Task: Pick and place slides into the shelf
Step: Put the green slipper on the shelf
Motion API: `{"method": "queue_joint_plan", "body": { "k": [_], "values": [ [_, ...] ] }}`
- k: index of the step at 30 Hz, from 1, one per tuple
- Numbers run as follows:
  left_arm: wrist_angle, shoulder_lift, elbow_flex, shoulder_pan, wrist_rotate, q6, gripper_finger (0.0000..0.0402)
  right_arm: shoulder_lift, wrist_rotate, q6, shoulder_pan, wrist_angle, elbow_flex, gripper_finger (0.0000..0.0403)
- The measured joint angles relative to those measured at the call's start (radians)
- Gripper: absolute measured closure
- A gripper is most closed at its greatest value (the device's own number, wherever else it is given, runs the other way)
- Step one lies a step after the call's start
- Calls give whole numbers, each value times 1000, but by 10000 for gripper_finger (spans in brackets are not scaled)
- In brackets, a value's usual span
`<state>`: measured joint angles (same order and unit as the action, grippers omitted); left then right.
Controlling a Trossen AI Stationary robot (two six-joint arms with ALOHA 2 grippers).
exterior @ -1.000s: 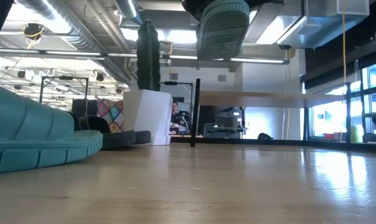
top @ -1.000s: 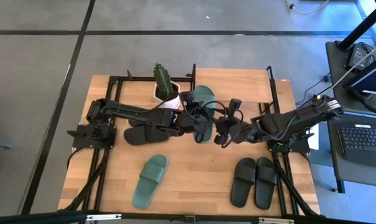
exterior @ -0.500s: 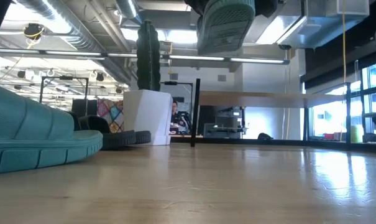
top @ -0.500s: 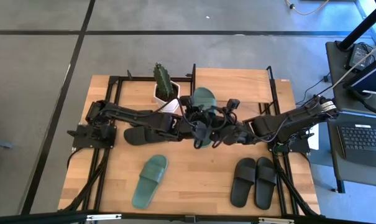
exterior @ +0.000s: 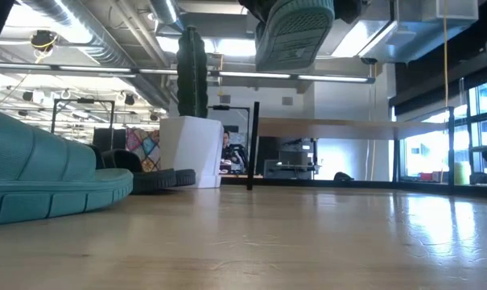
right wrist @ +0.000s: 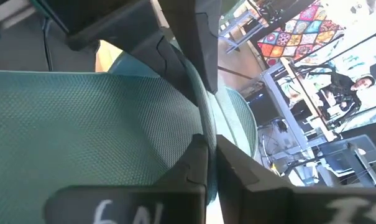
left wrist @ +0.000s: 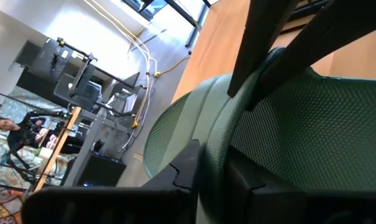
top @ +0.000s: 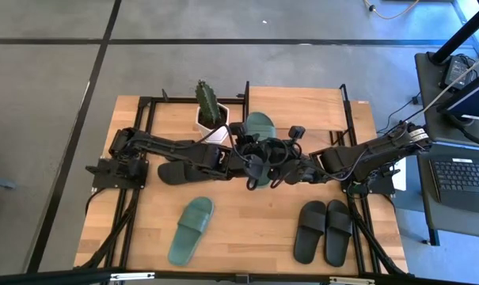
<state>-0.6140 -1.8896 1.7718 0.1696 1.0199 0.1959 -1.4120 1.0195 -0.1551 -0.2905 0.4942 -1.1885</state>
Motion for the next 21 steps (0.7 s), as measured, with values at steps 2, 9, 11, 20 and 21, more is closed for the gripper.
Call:
{"method": "queue_joint_plan", "body": {
  "k": [2,9,11,20,21],
  "values": [
    [0,0,0,0,0,8,367,0,0,-3,0,0,0,389],
    [-1,0,0,4,-18,24,354,0,-4,-3,0,0,0,389],
    [4,0,0,5,-28,5,332,0,-3,-3,1,0,0,389],
    [-34,5,0,48,-16,-12,235,0,-1,0,1,0,0,390],
    [-57,8,0,57,-19,-18,232,1,-1,0,1,0,0,390]
  ]
}}
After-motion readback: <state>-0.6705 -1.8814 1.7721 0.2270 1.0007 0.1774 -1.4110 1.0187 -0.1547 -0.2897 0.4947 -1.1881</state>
